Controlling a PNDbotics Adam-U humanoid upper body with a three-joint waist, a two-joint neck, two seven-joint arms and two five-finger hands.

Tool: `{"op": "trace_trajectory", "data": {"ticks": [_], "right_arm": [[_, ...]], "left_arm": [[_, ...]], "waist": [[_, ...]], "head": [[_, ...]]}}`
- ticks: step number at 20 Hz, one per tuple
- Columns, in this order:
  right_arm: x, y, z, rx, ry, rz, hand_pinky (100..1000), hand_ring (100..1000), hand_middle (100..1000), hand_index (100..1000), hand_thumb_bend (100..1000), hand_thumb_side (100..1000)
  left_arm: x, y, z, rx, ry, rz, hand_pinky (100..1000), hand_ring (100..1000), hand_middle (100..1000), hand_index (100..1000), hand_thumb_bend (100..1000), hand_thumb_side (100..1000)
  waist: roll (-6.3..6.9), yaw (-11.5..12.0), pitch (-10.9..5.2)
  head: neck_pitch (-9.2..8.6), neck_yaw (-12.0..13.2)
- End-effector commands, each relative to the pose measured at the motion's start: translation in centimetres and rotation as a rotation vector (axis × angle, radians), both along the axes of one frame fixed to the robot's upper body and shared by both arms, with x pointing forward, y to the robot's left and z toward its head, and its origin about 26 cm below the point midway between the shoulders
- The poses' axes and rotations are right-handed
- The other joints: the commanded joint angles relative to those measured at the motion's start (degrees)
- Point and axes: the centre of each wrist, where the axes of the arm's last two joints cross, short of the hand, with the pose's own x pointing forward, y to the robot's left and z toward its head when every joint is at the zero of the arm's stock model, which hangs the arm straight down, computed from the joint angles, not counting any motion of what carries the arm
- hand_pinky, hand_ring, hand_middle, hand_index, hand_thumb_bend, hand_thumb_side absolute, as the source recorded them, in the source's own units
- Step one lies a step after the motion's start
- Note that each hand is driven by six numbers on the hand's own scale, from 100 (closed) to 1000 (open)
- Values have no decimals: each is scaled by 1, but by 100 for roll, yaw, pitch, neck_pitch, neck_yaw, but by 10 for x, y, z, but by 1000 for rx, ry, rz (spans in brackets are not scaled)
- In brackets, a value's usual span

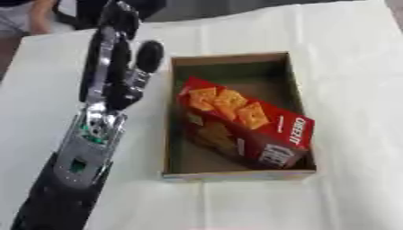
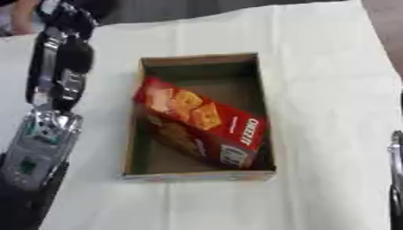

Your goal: Pick up objects on the table and place them in the box.

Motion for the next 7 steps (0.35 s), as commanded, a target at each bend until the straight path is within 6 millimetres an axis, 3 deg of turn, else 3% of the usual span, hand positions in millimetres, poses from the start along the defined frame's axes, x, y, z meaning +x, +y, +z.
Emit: {"op": "trace_trajectory", "data": {"ticks": [1,7], "right_arm": [[-2,-1,5,-7,-19,-2,259,474,537,629,100,685],[-2,-1,5,-10,-17,-1,258,473,535,629,100,686]], "left_arm": [[-4,15,11,10,-106,85,900,848,887,914,100,928],[-5,22,12,27,-170,119,922,871,901,919,100,970]], "waist": [[-54,43,-128],[-134,105,-140]], "head": [[-78,-83],[-118,-44]]}}
